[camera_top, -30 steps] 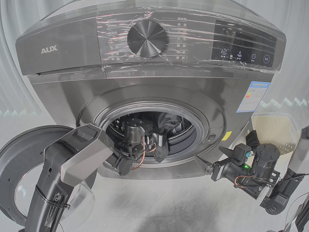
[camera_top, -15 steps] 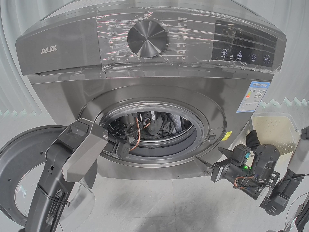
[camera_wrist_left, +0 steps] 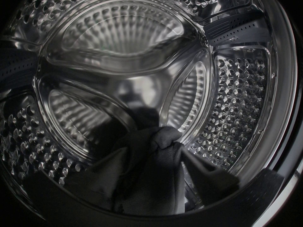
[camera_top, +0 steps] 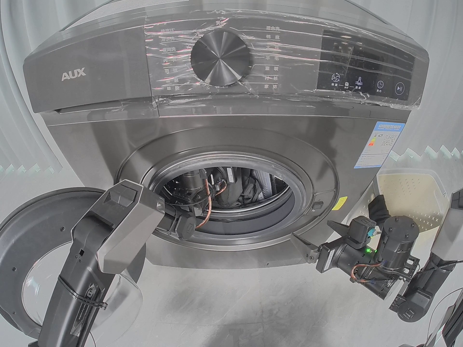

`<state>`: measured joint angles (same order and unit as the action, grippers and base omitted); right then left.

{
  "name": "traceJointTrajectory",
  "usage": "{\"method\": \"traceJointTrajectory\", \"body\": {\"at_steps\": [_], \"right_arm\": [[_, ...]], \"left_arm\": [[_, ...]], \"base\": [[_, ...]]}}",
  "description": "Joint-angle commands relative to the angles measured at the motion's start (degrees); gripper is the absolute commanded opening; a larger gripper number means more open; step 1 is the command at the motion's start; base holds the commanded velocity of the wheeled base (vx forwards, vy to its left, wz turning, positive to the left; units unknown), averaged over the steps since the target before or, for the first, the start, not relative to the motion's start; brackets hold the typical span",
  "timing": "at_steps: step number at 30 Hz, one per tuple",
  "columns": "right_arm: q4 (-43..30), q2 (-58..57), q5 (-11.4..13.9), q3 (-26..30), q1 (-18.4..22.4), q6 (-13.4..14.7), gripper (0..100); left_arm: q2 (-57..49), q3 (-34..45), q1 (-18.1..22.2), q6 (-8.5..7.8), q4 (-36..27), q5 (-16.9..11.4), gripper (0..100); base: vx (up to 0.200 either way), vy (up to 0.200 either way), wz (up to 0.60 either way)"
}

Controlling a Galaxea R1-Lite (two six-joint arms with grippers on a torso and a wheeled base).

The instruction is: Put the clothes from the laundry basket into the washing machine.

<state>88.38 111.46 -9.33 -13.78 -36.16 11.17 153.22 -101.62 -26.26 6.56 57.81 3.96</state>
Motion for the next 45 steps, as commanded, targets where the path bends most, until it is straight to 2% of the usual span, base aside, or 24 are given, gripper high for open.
{"method": "traceJointTrajectory", "body": {"at_steps": [1,8,15,18,22,23,28,33,41,45], "right_arm": [[0.04,-0.01,0.01,0.06,-0.05,0.0,100],[0.04,-0.01,0.01,0.06,0.03,0.0,100],[0.04,-0.01,0.01,0.06,-0.05,0.0,100],[0.04,-0.01,0.01,0.15,-0.05,0.0,100],[0.04,-0.01,0.01,0.15,-0.05,0.0,100],[0.04,0.07,0.01,0.15,-0.05,0.0,100],[0.04,0.07,0.01,0.15,0.03,0.0,100],[0.04,0.07,0.01,0.24,-0.05,0.0,100],[0.04,0.07,-0.08,1.38,-0.05,0.08,100],[0.12,-0.1,-0.08,2.0,0.03,0.08,100]], "left_arm": [[-0.47,0.37,-0.64,1.26,0.11,-0.01,100],[-2.05,5.38,-1.25,1.18,0.29,-0.18,100],[-8.47,19.79,-2.75,0.65,-0.24,-1.41,100],[-10.4,24.72,-3.01,-0.23,0.11,-2.03,100],[-11.81,27.35,-3.18,-0.49,0.29,-2.47,100],[-14.18,31.57,-3.89,-0.49,0.73,-2.73,100],[-18.22,39.66,-6.17,-0.49,3.28,-3.43,100],[-23.41,49.94,-10.66,-0.32,7.76,-3.35,100],[-31.23,60.66,-15.75,0.38,11.63,-3.35,100],[-35.01,63.3,-16.37,0.38,12.24,-2.64,100]], "base": [[0.0,0.0,0.0],[0.0,0.0,0.0],[0.0,0.0,0.0],[0.0,0.0,0.0],[0.0,0.0,0.0],[0.0,0.0,0.0],[0.0,0.0,0.0],[0.0,0.0,0.0],[0.0,0.0,0.0],[0.0,0.0,0.0]]}}
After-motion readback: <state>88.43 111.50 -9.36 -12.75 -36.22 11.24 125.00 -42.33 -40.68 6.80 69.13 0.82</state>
